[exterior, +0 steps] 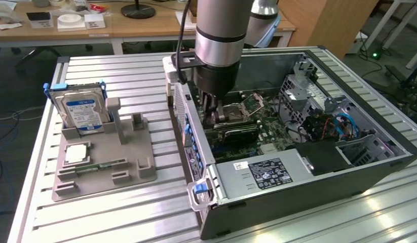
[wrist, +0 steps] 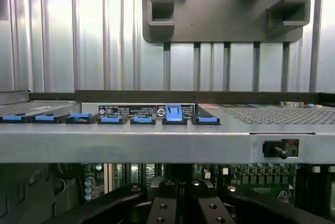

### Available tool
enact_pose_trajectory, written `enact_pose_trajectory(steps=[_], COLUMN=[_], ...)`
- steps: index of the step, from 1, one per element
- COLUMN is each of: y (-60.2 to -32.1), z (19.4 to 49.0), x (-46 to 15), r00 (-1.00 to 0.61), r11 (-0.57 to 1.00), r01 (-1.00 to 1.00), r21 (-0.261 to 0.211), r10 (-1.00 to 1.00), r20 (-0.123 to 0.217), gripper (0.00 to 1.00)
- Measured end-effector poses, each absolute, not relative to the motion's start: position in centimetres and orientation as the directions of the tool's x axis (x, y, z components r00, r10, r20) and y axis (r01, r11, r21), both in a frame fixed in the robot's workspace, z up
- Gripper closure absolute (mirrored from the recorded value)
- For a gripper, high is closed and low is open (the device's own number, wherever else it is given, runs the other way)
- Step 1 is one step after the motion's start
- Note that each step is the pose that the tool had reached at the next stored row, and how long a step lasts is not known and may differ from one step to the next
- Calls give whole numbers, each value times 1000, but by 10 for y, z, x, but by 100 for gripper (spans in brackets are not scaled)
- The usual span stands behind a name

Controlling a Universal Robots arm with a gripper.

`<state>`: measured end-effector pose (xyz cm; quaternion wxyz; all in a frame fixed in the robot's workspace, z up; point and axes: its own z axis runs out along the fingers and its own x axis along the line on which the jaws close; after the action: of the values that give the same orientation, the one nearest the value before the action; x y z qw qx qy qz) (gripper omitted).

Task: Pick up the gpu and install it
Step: 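Press down on the gpu until it lock into place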

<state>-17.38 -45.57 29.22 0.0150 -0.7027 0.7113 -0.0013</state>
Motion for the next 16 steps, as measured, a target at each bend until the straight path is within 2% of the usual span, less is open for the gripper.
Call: enact_pose_trajectory(steps=[16], y=[-456], z=[291], x=[-187], r00=[-11], r11=[11], r01=[-1000], r21=[-24], r10=[-1000], r20=[-19], gripper=[90])
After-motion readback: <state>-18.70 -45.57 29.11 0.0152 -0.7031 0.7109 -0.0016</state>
